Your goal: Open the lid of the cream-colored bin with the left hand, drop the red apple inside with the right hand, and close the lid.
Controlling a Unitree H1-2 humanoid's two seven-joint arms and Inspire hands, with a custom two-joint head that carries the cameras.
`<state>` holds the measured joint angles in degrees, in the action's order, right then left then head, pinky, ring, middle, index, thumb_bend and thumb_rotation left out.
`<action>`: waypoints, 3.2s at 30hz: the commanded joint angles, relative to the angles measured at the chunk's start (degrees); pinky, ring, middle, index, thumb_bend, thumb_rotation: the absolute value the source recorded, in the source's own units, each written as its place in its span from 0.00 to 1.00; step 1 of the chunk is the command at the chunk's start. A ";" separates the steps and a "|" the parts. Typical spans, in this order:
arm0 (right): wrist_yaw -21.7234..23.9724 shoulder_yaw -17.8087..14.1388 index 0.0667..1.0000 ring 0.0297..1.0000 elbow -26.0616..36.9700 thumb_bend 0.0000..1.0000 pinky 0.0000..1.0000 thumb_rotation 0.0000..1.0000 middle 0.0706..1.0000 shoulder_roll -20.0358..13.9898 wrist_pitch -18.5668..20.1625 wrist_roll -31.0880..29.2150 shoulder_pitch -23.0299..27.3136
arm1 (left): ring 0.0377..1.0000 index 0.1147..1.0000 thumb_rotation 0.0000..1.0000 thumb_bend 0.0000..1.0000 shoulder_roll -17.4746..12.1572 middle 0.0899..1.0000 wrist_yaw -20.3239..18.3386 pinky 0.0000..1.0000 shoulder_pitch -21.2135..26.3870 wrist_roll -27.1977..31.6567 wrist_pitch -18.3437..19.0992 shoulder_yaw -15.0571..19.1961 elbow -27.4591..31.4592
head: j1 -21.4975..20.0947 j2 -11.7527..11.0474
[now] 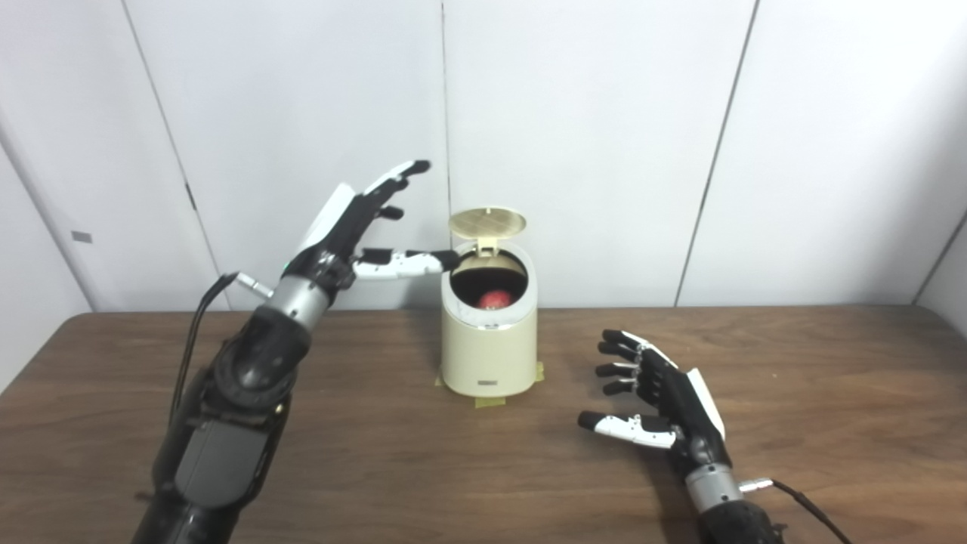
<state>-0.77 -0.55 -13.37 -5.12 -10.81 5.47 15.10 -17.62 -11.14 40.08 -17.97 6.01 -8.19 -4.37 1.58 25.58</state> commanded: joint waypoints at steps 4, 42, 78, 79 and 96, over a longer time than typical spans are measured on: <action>-1.24 -0.44 0.76 0.67 0.49 0.81 0.57 0.15 0.75 0.12 -2.70 0.03 1.29 | 0.96 0.89 0.47 0.98 -2.21 0.94 0.94 0.85 6.87 -6.53 -4.38 -3.35 -4.18 | -0.42 -0.22; -2.63 -0.14 0.74 0.65 3.40 0.80 0.54 0.15 0.74 1.58 0.63 0.99 0.88 | 1.00 0.91 0.47 0.98 -4.25 0.93 -7.25 0.95 6.56 -15.56 -8.51 -10.62 -4.74 | -2.10 0.61; -2.63 0.34 0.75 0.65 4.98 0.81 0.55 0.17 0.74 1.82 2.10 1.84 0.80 | 1.00 0.88 0.37 0.97 -5.58 0.90 -10.90 1.00 3.80 -21.86 -10.22 -12.19 0.41 | -2.82 2.60; -2.59 0.33 0.75 0.65 5.12 0.81 0.55 0.17 0.74 1.85 2.30 1.80 0.80 | 1.00 0.88 0.36 0.97 -5.56 0.90 -11.00 1.00 3.66 -21.85 -10.25 -12.16 0.71 | -2.79 2.83; -2.42 0.49 0.75 0.65 6.16 0.81 0.55 0.16 0.74 2.22 3.91 1.63 0.84 | 1.00 0.89 0.40 0.98 -5.55 0.89 -12.76 1.00 1.95 -22.78 -10.25 -13.16 2.75 | -2.91 3.53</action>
<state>-3.00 -0.12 -9.41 -2.99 -6.34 7.10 14.34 -22.66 -24.08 40.18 -40.20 -3.65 -21.46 -3.13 -1.32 29.09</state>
